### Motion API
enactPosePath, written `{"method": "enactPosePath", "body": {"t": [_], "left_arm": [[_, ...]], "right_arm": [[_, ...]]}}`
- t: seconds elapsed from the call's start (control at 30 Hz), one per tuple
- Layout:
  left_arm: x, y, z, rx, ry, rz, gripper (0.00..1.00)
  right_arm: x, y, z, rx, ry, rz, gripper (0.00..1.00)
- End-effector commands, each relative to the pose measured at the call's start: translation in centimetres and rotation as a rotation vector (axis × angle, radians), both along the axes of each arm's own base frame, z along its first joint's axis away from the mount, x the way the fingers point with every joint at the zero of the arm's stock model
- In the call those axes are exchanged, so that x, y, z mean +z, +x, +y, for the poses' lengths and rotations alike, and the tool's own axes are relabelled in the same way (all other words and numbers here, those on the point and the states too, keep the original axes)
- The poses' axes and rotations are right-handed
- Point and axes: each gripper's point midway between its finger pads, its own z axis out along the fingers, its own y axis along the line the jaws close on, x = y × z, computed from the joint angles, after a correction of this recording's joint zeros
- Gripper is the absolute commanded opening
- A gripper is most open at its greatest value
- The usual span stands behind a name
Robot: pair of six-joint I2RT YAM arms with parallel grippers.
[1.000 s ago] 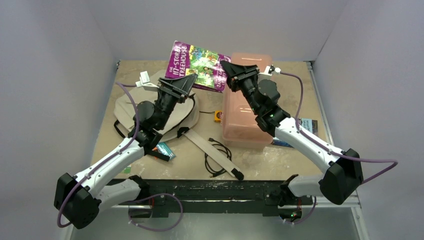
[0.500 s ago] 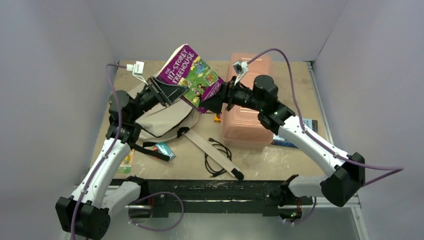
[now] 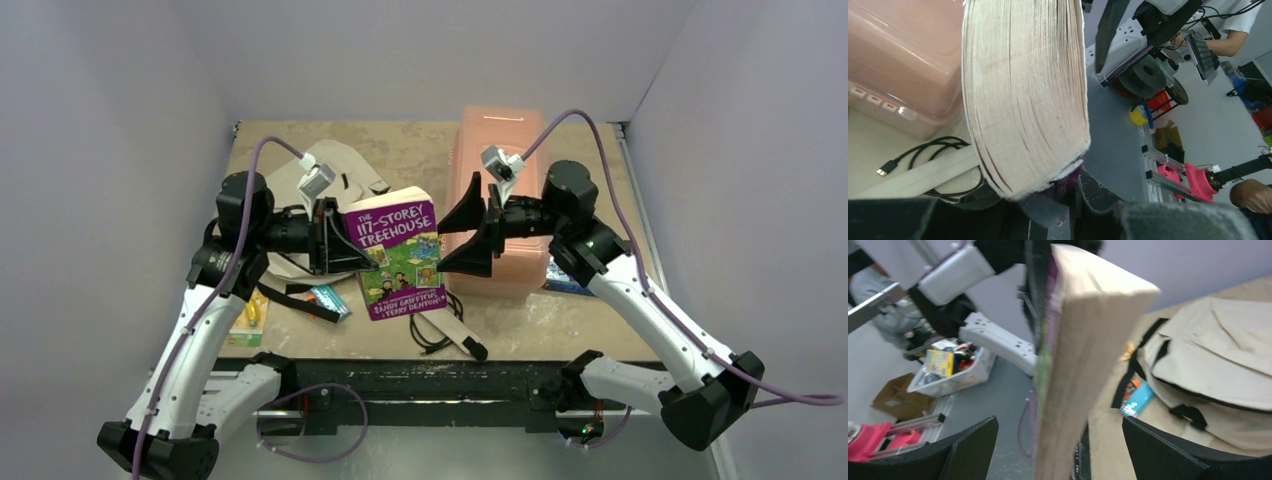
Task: Pack the student bag
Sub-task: Pick up the book from the center of the board.
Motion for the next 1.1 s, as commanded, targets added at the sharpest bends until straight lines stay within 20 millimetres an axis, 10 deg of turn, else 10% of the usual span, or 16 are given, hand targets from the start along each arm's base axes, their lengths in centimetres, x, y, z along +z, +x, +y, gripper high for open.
{"method": "enactPosePath", "body": {"t": [0.0,0.6,1.07], "left_arm": [[0.4,-1.4,-0.5,-0.123,-0.044,-0.020,0.00],[1.1,-2.3,-2.0,-0.212,-0.043,-0.052,0.00],[0.6,-2.7,-1.8,-0.184,-0.025,-0.047,0.00]], "right_arm": [[2.3,-3.5,0.1,0.187,0.110,0.020,0.99],[-1.6,-3.9,1.8,0.223,0.116,0.232,0.93],[-0.6,-4.5,1.6,0.223,0.150,0.240,0.97]]}}
